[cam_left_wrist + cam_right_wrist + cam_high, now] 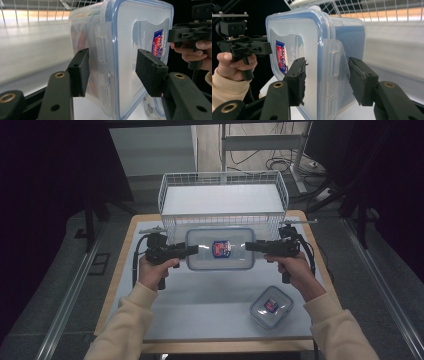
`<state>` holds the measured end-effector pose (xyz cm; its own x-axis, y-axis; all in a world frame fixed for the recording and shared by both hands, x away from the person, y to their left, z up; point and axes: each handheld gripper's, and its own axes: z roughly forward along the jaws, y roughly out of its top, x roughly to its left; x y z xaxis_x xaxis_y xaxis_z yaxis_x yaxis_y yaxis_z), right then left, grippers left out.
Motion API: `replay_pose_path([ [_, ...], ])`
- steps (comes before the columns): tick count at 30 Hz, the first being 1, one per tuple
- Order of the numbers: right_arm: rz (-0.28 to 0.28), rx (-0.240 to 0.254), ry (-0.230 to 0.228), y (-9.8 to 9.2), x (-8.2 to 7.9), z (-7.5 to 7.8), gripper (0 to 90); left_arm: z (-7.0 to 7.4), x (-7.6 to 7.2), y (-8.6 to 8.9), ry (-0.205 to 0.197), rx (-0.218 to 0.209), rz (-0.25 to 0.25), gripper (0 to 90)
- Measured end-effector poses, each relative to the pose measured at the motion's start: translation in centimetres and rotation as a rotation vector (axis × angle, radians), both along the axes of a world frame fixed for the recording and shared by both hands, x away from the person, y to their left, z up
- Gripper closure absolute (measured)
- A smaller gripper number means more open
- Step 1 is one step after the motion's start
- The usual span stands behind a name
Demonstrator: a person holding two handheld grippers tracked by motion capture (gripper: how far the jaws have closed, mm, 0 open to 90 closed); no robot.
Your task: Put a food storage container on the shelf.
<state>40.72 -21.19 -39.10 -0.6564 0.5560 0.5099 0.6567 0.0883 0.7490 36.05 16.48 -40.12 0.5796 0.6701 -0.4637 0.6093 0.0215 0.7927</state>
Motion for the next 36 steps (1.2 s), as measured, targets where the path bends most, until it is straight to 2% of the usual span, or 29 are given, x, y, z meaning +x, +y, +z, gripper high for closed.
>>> replay_pose_path([
  [10,-0.001,0.006,-0.063,0.0,0.7,3.1,49.3,2.8,0.7,0.0,-0.043,-0.005,0.003,46.5],
  [21,-0.003,0.019,-0.094,0.1,2.1,5.4,49.2,5.3,2.3,0.2,-0.074,0.001,0.005,46.5],
  [36,-0.008,0.008,-0.128,0.1,4.9,8.4,49.2,7.5,5.0,0.1,-0.097,-0.012,0.008,46.6],
])
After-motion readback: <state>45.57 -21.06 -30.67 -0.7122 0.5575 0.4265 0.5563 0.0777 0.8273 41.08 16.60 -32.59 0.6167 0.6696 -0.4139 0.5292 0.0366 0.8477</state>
